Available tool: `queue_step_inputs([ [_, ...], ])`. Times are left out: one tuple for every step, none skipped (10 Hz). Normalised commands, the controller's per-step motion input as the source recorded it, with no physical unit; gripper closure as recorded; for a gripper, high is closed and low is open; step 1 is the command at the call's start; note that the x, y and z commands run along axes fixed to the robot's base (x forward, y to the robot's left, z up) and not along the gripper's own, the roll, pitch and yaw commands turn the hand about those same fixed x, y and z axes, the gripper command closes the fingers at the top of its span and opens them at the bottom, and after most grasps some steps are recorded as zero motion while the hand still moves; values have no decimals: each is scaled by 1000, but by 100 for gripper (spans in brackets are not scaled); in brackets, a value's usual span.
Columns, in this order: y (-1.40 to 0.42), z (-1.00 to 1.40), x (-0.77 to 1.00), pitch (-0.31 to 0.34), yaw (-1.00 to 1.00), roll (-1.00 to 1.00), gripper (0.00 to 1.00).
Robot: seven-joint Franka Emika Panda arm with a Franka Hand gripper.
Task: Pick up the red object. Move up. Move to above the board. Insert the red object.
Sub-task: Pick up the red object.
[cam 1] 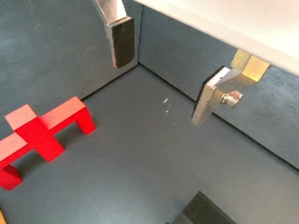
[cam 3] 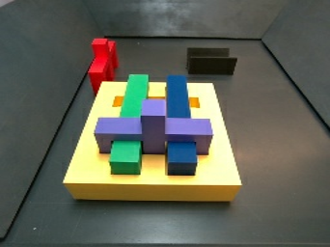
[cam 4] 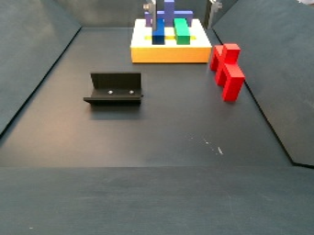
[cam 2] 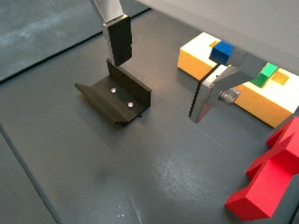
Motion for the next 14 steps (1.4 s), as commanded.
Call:
queue_step_inputs([
  [0,0,6,0,0,-16,0],
  [0,-71,0,-21,0,-81,0],
  [0,-109,-220,-84,-166,-114,0],
  [-40,-154,-194,-90,-311,-129,0],
  [-106,-217,-143,-141,-531,-179,0],
  [-140,-217,-166,-169,-634,-224,0],
  [-200,-154,-51,-156,-660,-249,0],
  [-320,-86,-231,-184,-597,-226,0],
  [-454,-89,-189,-196,-529,-206,0],
  [-494,-106,-103,-149,-537,-181,0],
  [-477,-60,-129,-100,-603,-69,0],
  [-449,-94,-54,-51,-671,-33,0],
  [-363,-120,-57,-39,-731,-21,0],
  [-331,-109,-123,-36,-720,0,0],
])
